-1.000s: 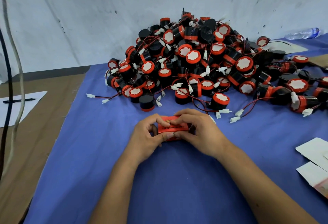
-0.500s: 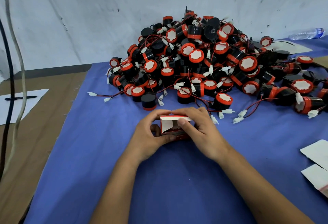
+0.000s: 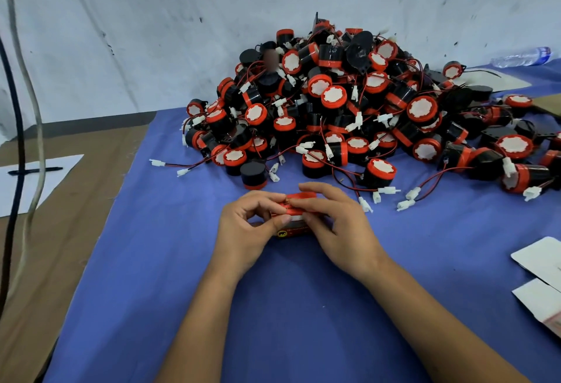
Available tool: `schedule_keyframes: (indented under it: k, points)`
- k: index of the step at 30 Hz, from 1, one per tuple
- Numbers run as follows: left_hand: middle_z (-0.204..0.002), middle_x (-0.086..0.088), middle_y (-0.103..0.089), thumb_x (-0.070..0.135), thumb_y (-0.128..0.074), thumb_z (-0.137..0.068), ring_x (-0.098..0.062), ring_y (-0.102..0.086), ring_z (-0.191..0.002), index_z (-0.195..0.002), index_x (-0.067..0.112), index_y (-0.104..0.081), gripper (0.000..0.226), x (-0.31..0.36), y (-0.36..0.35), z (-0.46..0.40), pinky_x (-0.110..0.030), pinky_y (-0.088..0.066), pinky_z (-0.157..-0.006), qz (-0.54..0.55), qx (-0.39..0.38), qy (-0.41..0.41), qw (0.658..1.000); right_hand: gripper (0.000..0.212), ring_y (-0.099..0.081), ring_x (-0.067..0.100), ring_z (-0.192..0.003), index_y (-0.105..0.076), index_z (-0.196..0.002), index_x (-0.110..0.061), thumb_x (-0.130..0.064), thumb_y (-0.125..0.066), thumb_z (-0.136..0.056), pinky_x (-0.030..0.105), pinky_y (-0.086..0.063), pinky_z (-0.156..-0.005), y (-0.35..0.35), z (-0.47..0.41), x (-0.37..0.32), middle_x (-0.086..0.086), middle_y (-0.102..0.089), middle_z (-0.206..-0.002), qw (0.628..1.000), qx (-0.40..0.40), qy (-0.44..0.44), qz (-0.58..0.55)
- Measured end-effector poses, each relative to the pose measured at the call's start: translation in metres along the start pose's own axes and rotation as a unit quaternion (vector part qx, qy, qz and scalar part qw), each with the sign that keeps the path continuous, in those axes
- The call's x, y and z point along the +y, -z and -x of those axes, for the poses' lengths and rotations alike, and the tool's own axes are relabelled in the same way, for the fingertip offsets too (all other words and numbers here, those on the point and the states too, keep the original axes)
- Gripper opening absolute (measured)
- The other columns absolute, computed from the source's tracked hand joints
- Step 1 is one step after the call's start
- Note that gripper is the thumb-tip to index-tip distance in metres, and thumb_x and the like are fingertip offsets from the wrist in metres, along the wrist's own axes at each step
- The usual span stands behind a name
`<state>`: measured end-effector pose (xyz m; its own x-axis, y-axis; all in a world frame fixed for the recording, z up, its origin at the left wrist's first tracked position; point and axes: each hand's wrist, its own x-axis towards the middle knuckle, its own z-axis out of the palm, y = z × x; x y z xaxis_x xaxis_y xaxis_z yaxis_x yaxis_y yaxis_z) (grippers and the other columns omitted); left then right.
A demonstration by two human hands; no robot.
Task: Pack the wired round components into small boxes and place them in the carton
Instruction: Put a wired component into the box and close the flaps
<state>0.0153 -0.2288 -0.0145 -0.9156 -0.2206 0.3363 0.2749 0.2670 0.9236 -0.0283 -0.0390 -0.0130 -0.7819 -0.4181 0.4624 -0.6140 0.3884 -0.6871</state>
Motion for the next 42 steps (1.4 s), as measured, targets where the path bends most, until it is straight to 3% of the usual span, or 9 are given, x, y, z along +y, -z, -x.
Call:
schedule_keyframes:
  k: [4,13,18,24,28,31,36,39,42]
  points:
    - [-0.102,0.012,-0.078,0.005,-0.087,-0.079,-0.01,-0.072,-0.1,-0.081,0.019,-0.081,0.015,0.002,-0.004,0.001,-0.034,-0.06,-0.081,-0.079,0.02,-0.05,0.995,0.015,-0.063,0.003,-0.118,-0.081,-0.1,-0.011,-0.001,-0.075,-0.09,0.031,-0.057,-0.093,0.001,0.002,0.004,-0.004,-0.073,-0.115,0.996,0.065,-0.009,-0.052]
    - [-0.102,0.005,-0.073,0.0,-0.086,-0.079,-0.009,-0.07,-0.101,-0.083,0.023,-0.081,0.023,-0.002,0.003,0.005,-0.027,-0.06,-0.074,-0.072,0.069,-0.024,0.995,0.02,-0.059,0.002,-0.121,-0.08,-0.111,-0.02,-0.013,-0.076,-0.092,0.019,-0.047,-0.105,0.006,0.002,0.001,-0.007,-0.068,-0.128,0.996,0.066,-0.054,-0.032]
    - [-0.097,0.008,-0.072,0.001,-0.086,-0.079,-0.009,-0.07,-0.093,-0.084,0.019,-0.081,0.02,0.003,-0.006,0.006,-0.028,-0.059,-0.072,-0.135,0.051,-0.077,0.987,0.022,-0.057,0.007,-0.127,-0.08,-0.113,-0.018,-0.009,-0.075,-0.092,0.026,-0.05,-0.105,0.005,0.002,0.0,0.0,-0.066,-0.133,0.997,0.065,-0.04,-0.027]
    - [-0.097,0.005,-0.07,-0.001,-0.083,-0.082,-0.006,-0.067,-0.092,-0.089,0.008,-0.081,0.011,0.005,-0.014,0.008,-0.015,-0.054,-0.082,-0.227,0.052,-0.18,0.956,0.021,-0.062,0.024,-0.123,-0.077,-0.112,-0.008,-0.001,-0.068,-0.095,0.001,-0.033,-0.101,-0.002,0.005,-0.003,0.011,-0.065,-0.133,0.996,0.058,0.005,0.069]
    - [-0.1,0.007,-0.069,0.0,-0.083,-0.083,-0.004,-0.067,-0.094,-0.091,0.01,-0.08,0.014,0.004,-0.015,0.012,-0.01,-0.051,-0.081,-0.224,0.055,-0.177,0.957,0.026,-0.045,0.032,-0.145,-0.072,-0.121,-0.003,0.002,-0.062,-0.097,0.029,-0.038,-0.114,-0.008,0.01,-0.004,0.014,-0.06,-0.141,0.992,0.024,0.024,0.119]
    - [-0.101,0.006,-0.069,0.003,-0.085,-0.083,-0.006,-0.068,-0.093,-0.091,0.011,-0.08,0.012,0.004,-0.014,0.012,-0.012,-0.054,-0.075,-0.215,0.048,-0.18,0.959,0.034,-0.047,0.038,-0.142,-0.07,-0.124,0.0,0.008,-0.067,-0.091,0.045,-0.046,-0.108,-0.011,0.016,-0.007,0.018,-0.062,-0.138,0.982,0.043,0.044,0.18]
    - [-0.1,-0.001,-0.07,-0.002,-0.085,-0.079,-0.017,-0.066,-0.093,-0.088,0.006,-0.078,0.014,0.003,-0.018,0.014,-0.03,-0.055,-0.08,-0.285,0.055,-0.197,0.936,0.051,-0.019,0.027,-0.157,-0.049,-0.151,-0.007,0.002,-0.05,-0.101,0.039,-0.033,-0.12,-0.014,0.019,-0.009,0.011,-0.038,-0.162,0.976,-0.027,0.0,0.214]
    - [-0.106,-0.003,-0.072,0.0,-0.086,-0.079,-0.022,-0.064,-0.102,-0.087,0.008,-0.076,0.015,0.004,-0.02,0.015,-0.024,-0.05,-0.091,-0.313,0.052,-0.218,0.923,0.047,-0.034,0.032,-0.151,-0.058,-0.143,-0.004,0.003,-0.059,-0.097,0.042,-0.041,-0.116,-0.011,0.018,-0.012,0.015,-0.051,-0.153,0.974,-0.025,0.012,0.223]
    - [-0.137,-0.009,-0.066,0.006,-0.083,-0.084,-0.023,-0.058,-0.128,-0.095,0.009,-0.073,0.015,-0.002,-0.019,0.011,-0.028,-0.045,-0.105,-0.308,0.024,-0.188,0.932,0.047,-0.047,0.039,-0.142,-0.063,-0.136,0.001,0.004,-0.07,-0.089,0.046,-0.054,-0.104,-0.011,0.019,-0.013,0.018,-0.06,-0.142,0.961,-0.028,0.032,0.274]
